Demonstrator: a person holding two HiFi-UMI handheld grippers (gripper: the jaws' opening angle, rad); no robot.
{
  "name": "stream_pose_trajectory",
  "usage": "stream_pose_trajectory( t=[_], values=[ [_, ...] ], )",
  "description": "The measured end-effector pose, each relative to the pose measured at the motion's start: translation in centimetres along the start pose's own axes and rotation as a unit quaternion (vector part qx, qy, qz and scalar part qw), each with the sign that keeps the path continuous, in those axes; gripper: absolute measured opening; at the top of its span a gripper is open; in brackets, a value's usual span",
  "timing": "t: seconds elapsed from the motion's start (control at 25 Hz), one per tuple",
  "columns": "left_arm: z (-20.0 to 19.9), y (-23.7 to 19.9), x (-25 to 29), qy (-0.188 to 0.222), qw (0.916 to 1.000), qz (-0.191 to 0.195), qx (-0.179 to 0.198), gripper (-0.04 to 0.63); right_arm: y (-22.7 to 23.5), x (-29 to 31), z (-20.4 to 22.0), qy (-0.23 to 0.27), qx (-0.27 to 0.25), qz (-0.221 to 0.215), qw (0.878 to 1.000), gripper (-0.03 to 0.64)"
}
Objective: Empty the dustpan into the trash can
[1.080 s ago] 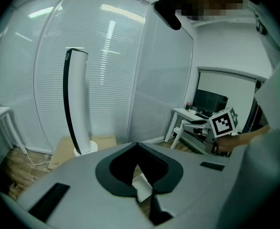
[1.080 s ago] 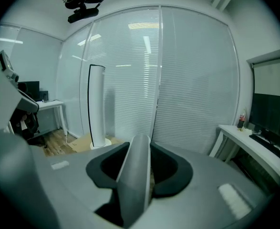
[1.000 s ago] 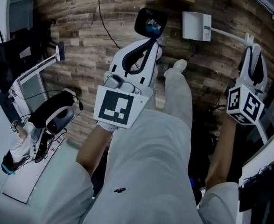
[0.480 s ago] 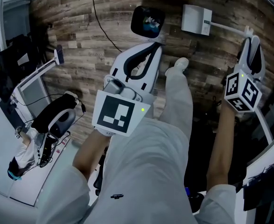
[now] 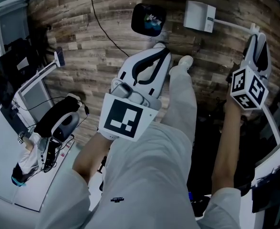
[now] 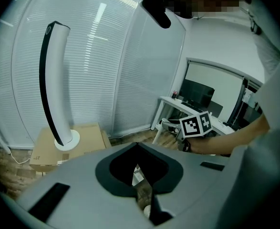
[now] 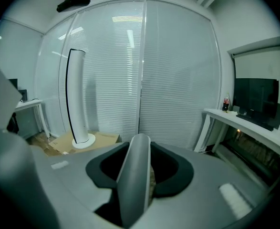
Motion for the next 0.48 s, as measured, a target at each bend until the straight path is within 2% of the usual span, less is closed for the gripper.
stream_pose_trajectory(
  t=[0.32, 0.48],
  values=[
    [-1.3, 0.1, -0.2, 0.007, 1.0000, 0.006, 0.001, 0.006, 0.0, -1.3, -2.1, 0.037, 0.026, -0.006, 0.999, 0.219],
    [-2.2, 0.0, -1.0, 0.020, 0.9998, 0.000, -0.003, 0.006, -0.4, -3.2, -3.6, 0.056, 0.031, -0.014, 0.998, 0.225]
  ],
)
Point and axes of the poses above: the fingertips, and each gripper's own axes: x forward along the fingers, y to its right, z out of its underside, the point moved 5 cm from there along -x, backward along the fingers, and after that the axes turned 9 degrees about -z, right-handed, at the moved point
